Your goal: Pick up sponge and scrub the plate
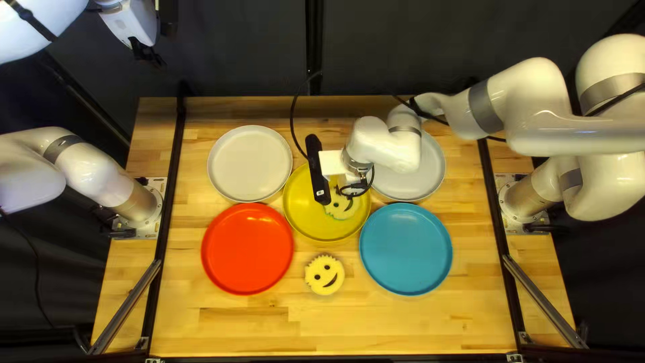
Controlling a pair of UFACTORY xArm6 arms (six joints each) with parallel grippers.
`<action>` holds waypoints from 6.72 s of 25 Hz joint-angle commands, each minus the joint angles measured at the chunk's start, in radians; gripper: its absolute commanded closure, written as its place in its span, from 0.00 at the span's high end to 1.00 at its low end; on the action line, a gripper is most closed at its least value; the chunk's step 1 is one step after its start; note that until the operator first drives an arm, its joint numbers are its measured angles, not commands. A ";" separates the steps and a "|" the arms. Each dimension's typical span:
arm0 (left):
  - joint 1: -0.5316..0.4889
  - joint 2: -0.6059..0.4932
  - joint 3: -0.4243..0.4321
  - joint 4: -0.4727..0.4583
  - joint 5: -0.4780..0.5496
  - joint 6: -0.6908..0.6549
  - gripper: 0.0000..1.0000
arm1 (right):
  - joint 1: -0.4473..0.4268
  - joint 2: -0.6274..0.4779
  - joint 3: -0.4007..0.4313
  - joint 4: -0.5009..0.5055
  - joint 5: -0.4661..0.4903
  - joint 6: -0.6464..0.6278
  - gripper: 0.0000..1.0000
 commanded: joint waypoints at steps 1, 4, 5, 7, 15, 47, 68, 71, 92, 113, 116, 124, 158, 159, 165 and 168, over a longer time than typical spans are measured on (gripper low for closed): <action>0.000 0.000 0.000 0.000 0.000 0.000 1.00 | 0.019 0.002 -0.014 -0.021 0.008 0.019 0.00; 0.000 0.000 0.000 0.000 0.000 0.000 1.00 | 0.020 0.010 -0.026 -0.029 0.014 0.018 0.00; 0.000 0.000 0.000 0.000 0.000 0.000 1.00 | 0.018 0.012 -0.027 -0.030 0.015 0.015 0.00; 0.000 0.000 0.000 0.000 0.000 0.000 1.00 | 0.002 0.017 -0.031 -0.025 0.015 -0.005 0.00; 0.000 0.000 0.000 0.000 0.000 0.000 1.00 | -0.090 0.030 -0.047 0.013 0.022 -0.119 0.00; 0.000 0.000 0.000 0.000 0.000 0.000 1.00 | -0.061 0.095 -0.124 0.013 0.048 -0.113 0.00; 0.000 0.000 0.000 0.000 0.000 0.000 1.00 | -0.023 0.233 -0.358 -0.064 0.165 -0.085 0.00; 0.000 0.000 0.000 0.000 0.000 0.000 1.00 | -0.047 0.247 -0.380 -0.054 0.184 -0.107 0.00; 0.000 0.000 0.000 0.000 0.000 0.000 1.00 | -0.138 0.294 -0.465 -0.005 0.272 -0.179 0.00; 0.000 0.000 0.000 0.000 0.000 0.000 1.00 | 0.038 0.244 -0.394 -0.092 0.199 -0.029 0.00; 0.000 0.000 0.000 0.000 0.000 0.000 1.00 | 0.037 0.242 -0.390 -0.098 0.197 -0.030 0.00; 0.000 0.000 0.000 0.000 0.000 0.000 1.00 | -0.088 0.250 -0.382 -0.024 0.200 -0.175 0.00; 0.000 0.000 0.000 0.000 0.000 0.000 1.00 | 0.037 0.191 -0.299 -0.060 0.144 -0.055 0.00; 0.000 0.000 0.000 0.000 0.000 0.000 1.00 | 0.038 0.190 -0.298 -0.063 0.143 -0.056 0.00; 0.000 0.000 0.000 0.000 0.000 0.000 1.00 | 0.003 0.183 -0.282 -0.055 0.139 -0.094 0.00; 0.000 0.000 0.000 0.000 0.000 0.000 1.00 | -0.053 0.179 -0.272 -0.025 0.140 -0.157 0.00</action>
